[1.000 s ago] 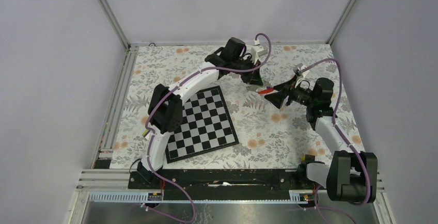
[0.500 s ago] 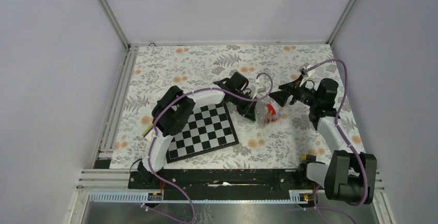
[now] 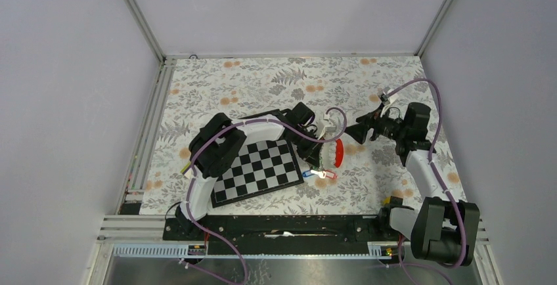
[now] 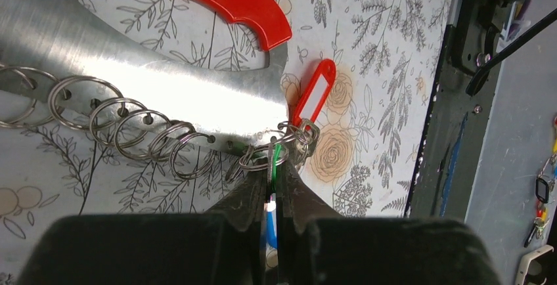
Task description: Put the keys on the keyring
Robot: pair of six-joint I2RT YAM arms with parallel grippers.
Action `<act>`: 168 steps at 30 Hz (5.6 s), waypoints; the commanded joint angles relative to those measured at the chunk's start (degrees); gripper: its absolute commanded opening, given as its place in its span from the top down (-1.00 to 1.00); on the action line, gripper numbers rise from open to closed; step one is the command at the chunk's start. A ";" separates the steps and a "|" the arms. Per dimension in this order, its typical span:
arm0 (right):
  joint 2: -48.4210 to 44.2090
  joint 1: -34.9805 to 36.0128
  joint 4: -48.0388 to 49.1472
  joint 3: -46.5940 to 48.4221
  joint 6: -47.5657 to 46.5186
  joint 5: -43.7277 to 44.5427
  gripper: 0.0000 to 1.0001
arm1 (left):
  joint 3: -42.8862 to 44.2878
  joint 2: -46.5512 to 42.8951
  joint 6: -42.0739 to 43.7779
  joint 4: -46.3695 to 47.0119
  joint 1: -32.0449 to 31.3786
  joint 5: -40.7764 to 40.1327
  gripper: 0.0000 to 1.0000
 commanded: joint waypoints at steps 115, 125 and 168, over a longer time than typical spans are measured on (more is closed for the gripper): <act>17.81 28.73 -10.25 3.19 -39.03 45.88 -0.61 | 1.62 -24.98 15.45 -11.12 13.43 -28.87 -0.98; 18.40 27.70 -11.74 2.89 -44.26 56.28 -0.65 | 1.51 -24.89 15.56 -11.10 13.48 -27.85 -0.98; -3.41 17.83 -24.62 5.60 -36.34 47.16 -0.99 | -11.95 -37.72 6.20 6.68 22.76 -29.52 -0.98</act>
